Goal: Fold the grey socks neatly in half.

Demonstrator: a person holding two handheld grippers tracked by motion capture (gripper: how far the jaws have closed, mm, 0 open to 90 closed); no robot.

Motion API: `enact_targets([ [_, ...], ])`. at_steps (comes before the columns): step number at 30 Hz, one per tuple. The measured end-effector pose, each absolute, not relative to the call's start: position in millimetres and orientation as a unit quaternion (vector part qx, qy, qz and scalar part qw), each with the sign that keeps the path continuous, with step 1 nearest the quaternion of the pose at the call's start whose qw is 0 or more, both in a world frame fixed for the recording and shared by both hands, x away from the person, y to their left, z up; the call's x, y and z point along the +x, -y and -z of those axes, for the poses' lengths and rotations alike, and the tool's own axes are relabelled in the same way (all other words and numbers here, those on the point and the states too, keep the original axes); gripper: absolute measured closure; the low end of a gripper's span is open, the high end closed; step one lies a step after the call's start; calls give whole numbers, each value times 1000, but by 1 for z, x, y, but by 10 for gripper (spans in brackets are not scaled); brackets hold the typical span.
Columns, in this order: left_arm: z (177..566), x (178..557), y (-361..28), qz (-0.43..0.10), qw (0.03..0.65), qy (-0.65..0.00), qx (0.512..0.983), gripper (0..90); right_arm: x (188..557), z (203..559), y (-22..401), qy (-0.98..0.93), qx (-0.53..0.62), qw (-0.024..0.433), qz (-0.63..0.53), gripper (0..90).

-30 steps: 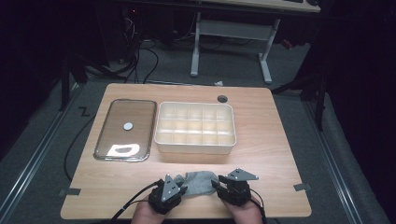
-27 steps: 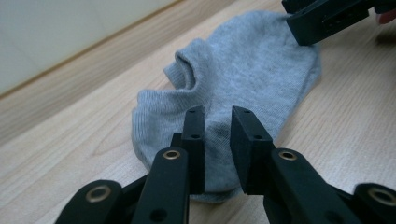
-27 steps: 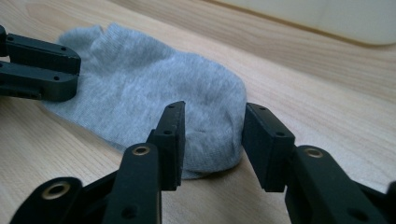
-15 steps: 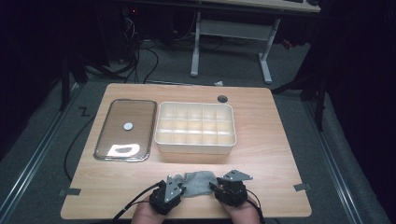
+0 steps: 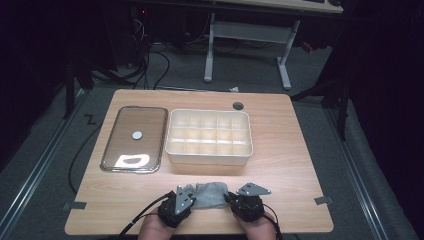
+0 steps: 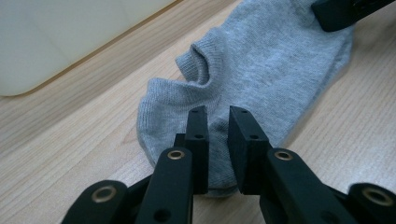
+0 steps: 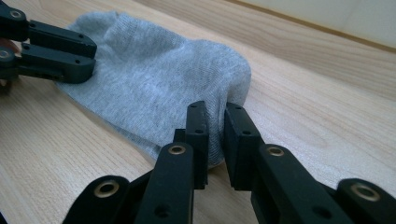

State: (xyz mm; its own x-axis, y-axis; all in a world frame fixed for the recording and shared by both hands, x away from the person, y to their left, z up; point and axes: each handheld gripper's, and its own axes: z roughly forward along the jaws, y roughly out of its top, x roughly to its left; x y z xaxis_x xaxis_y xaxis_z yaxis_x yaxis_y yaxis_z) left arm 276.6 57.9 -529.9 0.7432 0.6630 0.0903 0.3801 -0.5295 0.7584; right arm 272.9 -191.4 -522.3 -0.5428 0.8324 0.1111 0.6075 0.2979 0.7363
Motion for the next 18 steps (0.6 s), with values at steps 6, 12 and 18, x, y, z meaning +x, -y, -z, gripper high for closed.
enact_targets([
  [6, 517, 276, -45, -162, 407, -289, 851, 810, 273, 521, 195, -788, 456, 149, -386, 819],
  [12, 512, 290, -22, -183, 395, -285, 854, 859, 272, 522, 197, -786, 455, 147, -390, 819],
  [18, 522, 306, -18, -181, 365, -306, 860, 877, 271, 522, 201, -784, 456, 146, -395, 820],
])
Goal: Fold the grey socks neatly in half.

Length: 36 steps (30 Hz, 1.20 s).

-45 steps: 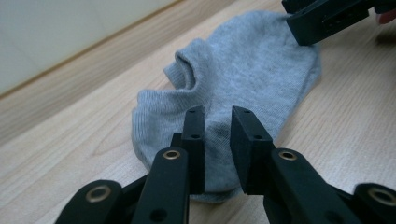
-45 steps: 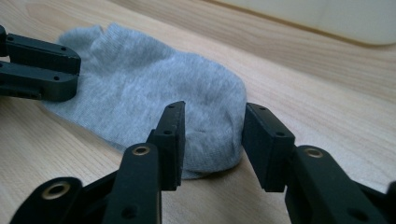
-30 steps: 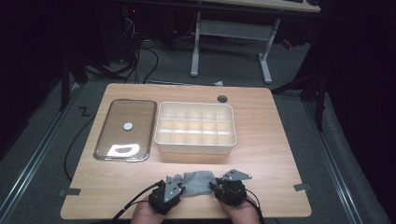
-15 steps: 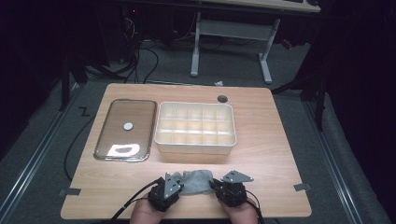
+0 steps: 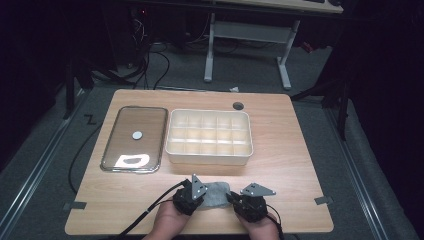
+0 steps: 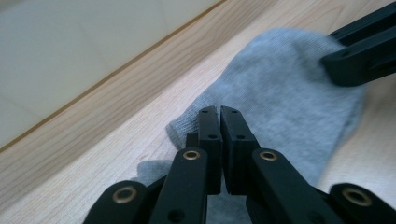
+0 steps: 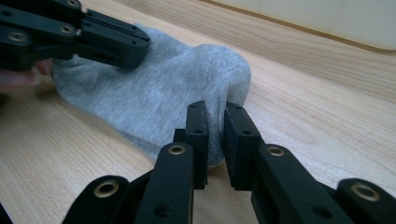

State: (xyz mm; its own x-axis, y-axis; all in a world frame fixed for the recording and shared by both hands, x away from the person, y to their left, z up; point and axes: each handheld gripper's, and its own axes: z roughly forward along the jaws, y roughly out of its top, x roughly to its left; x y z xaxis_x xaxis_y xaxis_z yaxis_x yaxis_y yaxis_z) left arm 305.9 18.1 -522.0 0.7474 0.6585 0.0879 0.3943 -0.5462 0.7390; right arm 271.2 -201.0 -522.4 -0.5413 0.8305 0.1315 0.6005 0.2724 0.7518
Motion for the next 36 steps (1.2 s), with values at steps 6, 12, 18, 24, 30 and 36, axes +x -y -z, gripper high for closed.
enact_targets([
  [6, 525, 312, -16, -176, 357, -318, 861, 871, 271, 523, 204, -780, 460, 145, -399, 825],
  [12, 526, 308, -13, -185, 357, -312, 861, 854, 269, 520, 207, -772, 462, 149, -410, 825],
  [18, 524, 308, -12, -178, 361, -311, 861, 818, 268, 519, 206, -770, 462, 152, -412, 823],
  [24, 518, 304, -13, -172, 385, -309, 853, 784, 268, 518, 208, -768, 462, 159, -413, 822],
  [30, 518, 300, -5, -160, 390, -304, 854, 803, 267, 517, 213, -766, 465, 160, -414, 822],
  [36, 523, 303, 12, -165, 359, -299, 869, 849, 267, 515, 215, -762, 468, 161, -419, 822],
])
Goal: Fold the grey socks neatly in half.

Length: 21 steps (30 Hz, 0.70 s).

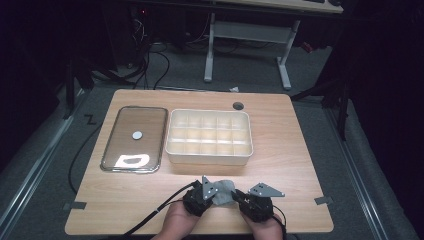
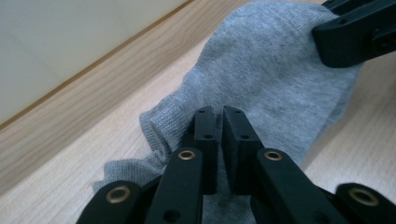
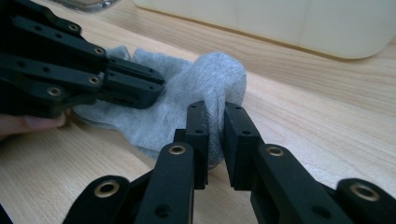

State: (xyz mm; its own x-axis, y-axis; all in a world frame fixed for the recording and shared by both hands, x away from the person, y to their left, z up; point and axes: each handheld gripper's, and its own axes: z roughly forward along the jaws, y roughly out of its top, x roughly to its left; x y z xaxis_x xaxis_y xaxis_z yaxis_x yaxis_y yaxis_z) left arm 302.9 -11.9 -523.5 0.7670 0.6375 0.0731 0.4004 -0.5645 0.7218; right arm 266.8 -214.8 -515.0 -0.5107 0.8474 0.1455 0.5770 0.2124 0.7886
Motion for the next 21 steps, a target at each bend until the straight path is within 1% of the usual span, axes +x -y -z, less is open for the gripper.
enact_targets([
  [5, 523, 303, 24, -175, 351, -295, 871, 853, 266, 506, 215, -756, 461, 172, -432, 824],
  [9, 524, 302, 30, -171, 356, -295, 870, 852, 264, 500, 213, -752, 452, 173, -447, 825],
  [16, 525, 303, 32, -167, 365, -293, 868, 846, 264, 500, 215, -747, 451, 174, -457, 825],
  [19, 524, 303, 31, -162, 368, -294, 867, 826, 264, 500, 217, -744, 454, 175, -457, 824],
  [21, 521, 302, 30, -148, 376, -296, 865, 787, 264, 501, 217, -745, 454, 177, -456, 825],
])
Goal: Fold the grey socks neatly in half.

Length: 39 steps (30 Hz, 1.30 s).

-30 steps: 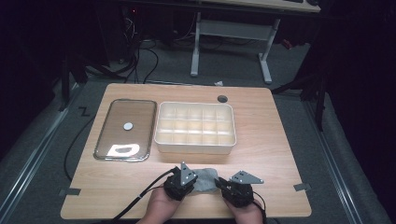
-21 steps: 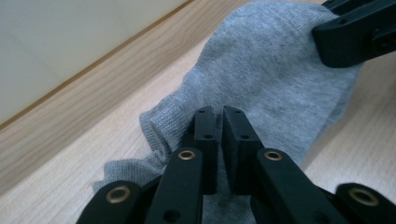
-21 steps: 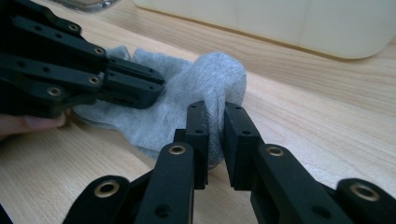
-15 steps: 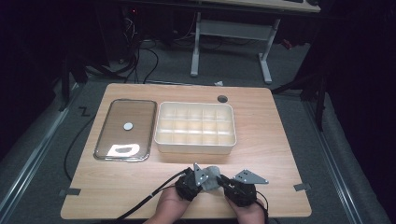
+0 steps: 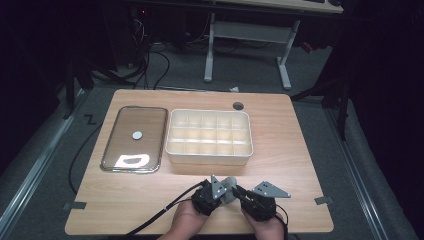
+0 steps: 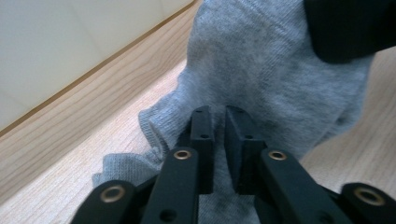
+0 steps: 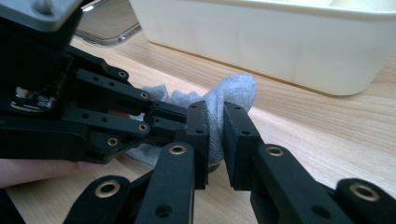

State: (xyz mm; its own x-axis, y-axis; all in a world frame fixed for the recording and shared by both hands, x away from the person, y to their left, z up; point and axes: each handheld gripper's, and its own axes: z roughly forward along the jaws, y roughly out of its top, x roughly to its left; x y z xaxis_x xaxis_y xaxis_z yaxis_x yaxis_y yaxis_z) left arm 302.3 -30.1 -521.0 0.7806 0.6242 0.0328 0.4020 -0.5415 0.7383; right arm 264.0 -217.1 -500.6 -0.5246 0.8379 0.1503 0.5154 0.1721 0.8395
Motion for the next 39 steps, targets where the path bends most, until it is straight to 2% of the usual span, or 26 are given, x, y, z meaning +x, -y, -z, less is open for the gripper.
enact_targets([
  [7, 494, 296, 5, -142, 430, -317, 834, 673, 264, 500, 220, -745, 457, 185, -450, 825],
  [10, 493, 297, -15, -144, 436, -329, 825, 622, 264, 501, 219, -746, 457, 183, -448, 824],
  [14, 500, 296, -43, -118, 450, -359, 809, 570, 264, 500, 215, -753, 451, 187, -441, 823],
  [23, 523, 295, -61, -87, 444, -376, 809, 640, 268, 499, 205, -765, 446, 190, -424, 822],
  [30, 521, 297, -81, -71, 474, -392, 785, 634, 268, 492, 200, -774, 442, 207, -404, 821],
  [36, 536, 304, -81, -39, 442, -400, 802, 709, 267, 491, 192, -783, 437, 220, -384, 819],
  [39, 535, 304, -81, -36, 448, -397, 800, 732, 267, 490, 189, -787, 431, 225, -379, 818],
])
